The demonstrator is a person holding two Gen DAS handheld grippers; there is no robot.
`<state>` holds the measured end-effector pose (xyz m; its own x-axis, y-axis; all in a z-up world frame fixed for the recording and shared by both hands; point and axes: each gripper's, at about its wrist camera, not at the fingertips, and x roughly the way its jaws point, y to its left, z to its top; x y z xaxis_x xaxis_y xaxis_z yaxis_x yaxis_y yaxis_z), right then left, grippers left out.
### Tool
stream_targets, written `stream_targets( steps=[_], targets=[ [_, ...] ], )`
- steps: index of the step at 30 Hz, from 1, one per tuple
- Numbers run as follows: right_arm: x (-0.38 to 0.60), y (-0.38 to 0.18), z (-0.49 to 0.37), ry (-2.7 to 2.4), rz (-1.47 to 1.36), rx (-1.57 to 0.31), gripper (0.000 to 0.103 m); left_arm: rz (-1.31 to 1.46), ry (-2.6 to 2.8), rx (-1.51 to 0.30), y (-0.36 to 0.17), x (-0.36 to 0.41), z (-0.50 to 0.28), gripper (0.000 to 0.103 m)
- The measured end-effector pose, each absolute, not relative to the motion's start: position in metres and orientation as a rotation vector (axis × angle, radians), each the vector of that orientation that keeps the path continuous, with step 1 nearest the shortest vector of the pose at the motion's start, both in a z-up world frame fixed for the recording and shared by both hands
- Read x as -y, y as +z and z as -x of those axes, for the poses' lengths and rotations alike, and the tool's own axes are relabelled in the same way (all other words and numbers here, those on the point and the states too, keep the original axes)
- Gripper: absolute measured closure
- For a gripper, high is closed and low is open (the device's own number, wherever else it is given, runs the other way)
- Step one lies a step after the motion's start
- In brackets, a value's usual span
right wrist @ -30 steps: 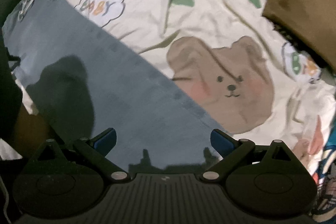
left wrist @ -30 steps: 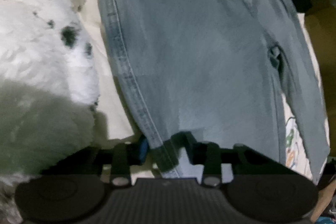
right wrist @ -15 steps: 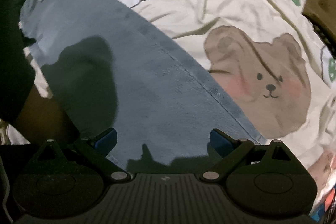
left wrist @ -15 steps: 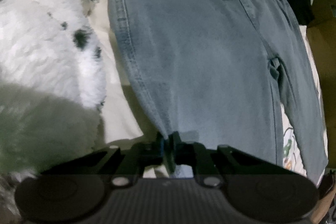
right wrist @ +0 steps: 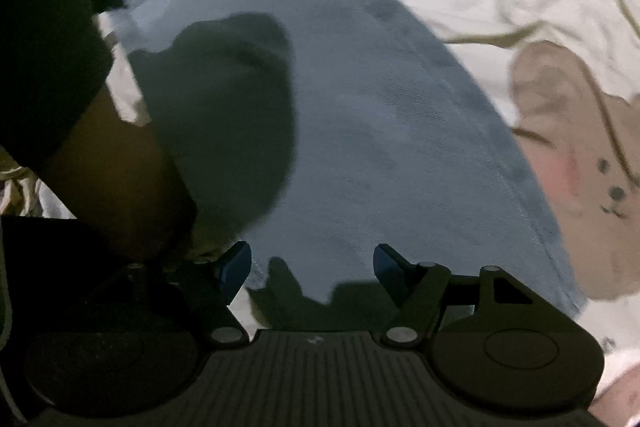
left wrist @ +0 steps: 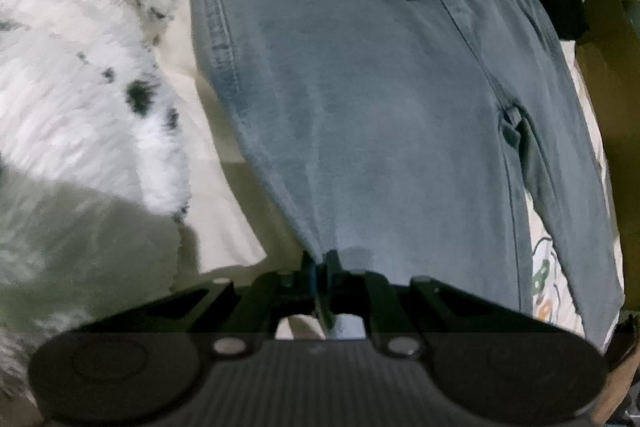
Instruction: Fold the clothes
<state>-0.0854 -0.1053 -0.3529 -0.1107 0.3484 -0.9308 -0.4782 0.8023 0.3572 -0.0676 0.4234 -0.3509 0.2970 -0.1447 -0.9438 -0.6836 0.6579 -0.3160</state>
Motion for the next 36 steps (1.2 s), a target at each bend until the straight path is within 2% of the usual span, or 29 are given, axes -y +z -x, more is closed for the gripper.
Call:
stream_targets(
  steps=[13,15,17,20,23,34,35,36],
  targets=[
    [0.052,-0.383,0.109,0.818,0.281,-1.525,0.028,0.754,0.414,-1.282,-0.350,-0.429,0.057,0.098],
    [0.054,-0.385,0.109,0.807,0.268,-1.529,0.036,0.752,0.411,-1.283,-0.348,-0.432,0.058,0.098],
    [0.061,-0.381,0.104,0.790,0.231,-1.518,0.056,0.757,0.409,-1.281,-0.348,-0.431,0.059,0.098],
    [0.073,-0.372,0.096,0.763,0.182,-1.499,0.070,0.764,0.412,-1.284,-0.350,-0.430,0.061,0.097],
    [0.081,-0.366,0.091,0.745,0.169,-1.485,0.074,0.770,0.420,-1.290,-0.350,-0.430,0.065,0.097],
    [0.062,-0.387,0.099,0.806,0.233,-1.495,0.074,0.771,0.456,-1.301,-0.347,-0.417,0.065,0.097],
    [0.060,-0.389,0.099,0.809,0.241,-1.496,0.075,0.767,0.460,-1.300,-0.346,-0.416,0.066,0.097],
    [0.059,-0.388,0.098,0.811,0.238,-1.495,0.082,0.764,0.464,-1.299,-0.345,-0.414,0.066,0.097]
  ],
)
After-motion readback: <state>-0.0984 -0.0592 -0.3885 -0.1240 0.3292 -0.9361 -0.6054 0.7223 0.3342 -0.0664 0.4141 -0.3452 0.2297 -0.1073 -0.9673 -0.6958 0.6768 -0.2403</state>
